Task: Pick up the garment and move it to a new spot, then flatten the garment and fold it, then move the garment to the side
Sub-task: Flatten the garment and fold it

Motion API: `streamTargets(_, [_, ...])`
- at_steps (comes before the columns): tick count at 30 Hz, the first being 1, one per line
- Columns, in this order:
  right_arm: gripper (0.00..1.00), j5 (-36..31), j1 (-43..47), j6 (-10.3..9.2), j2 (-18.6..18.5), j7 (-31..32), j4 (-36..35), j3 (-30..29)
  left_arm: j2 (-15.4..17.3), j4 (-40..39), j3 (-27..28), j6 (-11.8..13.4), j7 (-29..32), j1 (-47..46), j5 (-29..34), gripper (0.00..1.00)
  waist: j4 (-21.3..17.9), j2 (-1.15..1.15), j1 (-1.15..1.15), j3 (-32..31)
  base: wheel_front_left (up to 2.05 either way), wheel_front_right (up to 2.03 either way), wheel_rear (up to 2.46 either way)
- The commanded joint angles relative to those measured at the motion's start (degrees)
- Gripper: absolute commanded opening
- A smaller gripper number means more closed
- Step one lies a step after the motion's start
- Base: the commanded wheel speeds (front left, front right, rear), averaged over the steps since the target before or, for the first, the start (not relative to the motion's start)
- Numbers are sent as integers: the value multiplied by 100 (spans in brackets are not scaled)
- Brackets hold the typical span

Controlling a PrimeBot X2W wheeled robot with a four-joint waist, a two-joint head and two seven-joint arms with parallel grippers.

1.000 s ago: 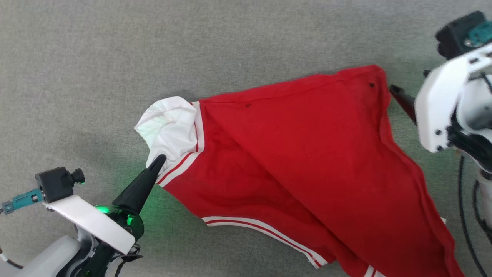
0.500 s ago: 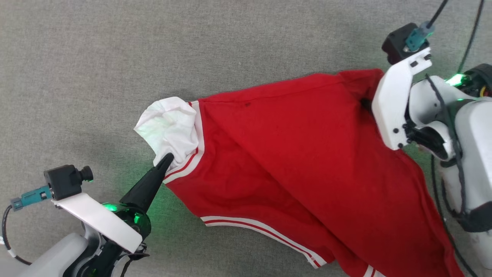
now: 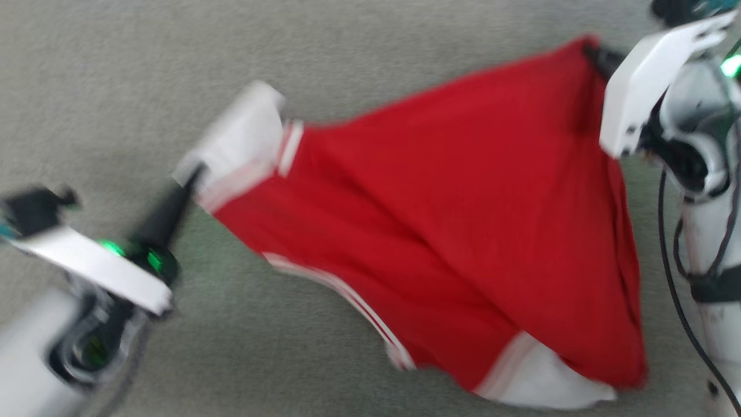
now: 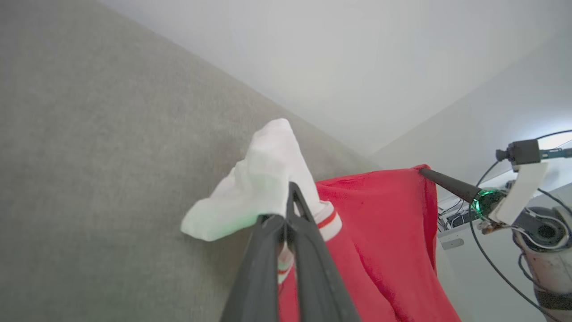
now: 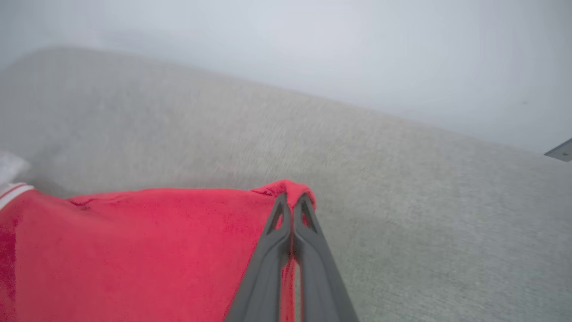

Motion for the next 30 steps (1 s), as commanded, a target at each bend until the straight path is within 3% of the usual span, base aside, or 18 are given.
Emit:
streamTargets(1, [0, -42, -183, -9, 127, -256, 85, -254, 35, 72, 168, 13, -30, -222, -11, 0, -203, 0, 0, -111, 0, 0, 0])
streamTargets(10, [0, -446, -1247, -7, 658, -1549, 662, -1315, 54, 721, 946, 13, 112, -1846, -262, 0, -642, 0, 0, 52, 0, 0, 0])
streamTargets(22, [0, -939, -3481, -26, 1020, -3181, 1792, -2755, -102, 2507, 1774, 19, 641, -5299, -366, 0, -1051, 0, 0, 632, 0, 0, 0])
streamTargets(26, [0, -1041, -3781, -26, 1028, -3551, 2223, -2759, -225, 2643, 1773, 19, 832, -5623, -449, 0, -1057, 0, 0, 738, 0, 0, 0])
streamTargets(30, [0, -1312, -3523, -20, 1045, -3702, 2526, -2393, -240, 2539, 1671, 15, 880, -4983, -502, 0, -1031, 0, 0, 794, 0, 0, 0])
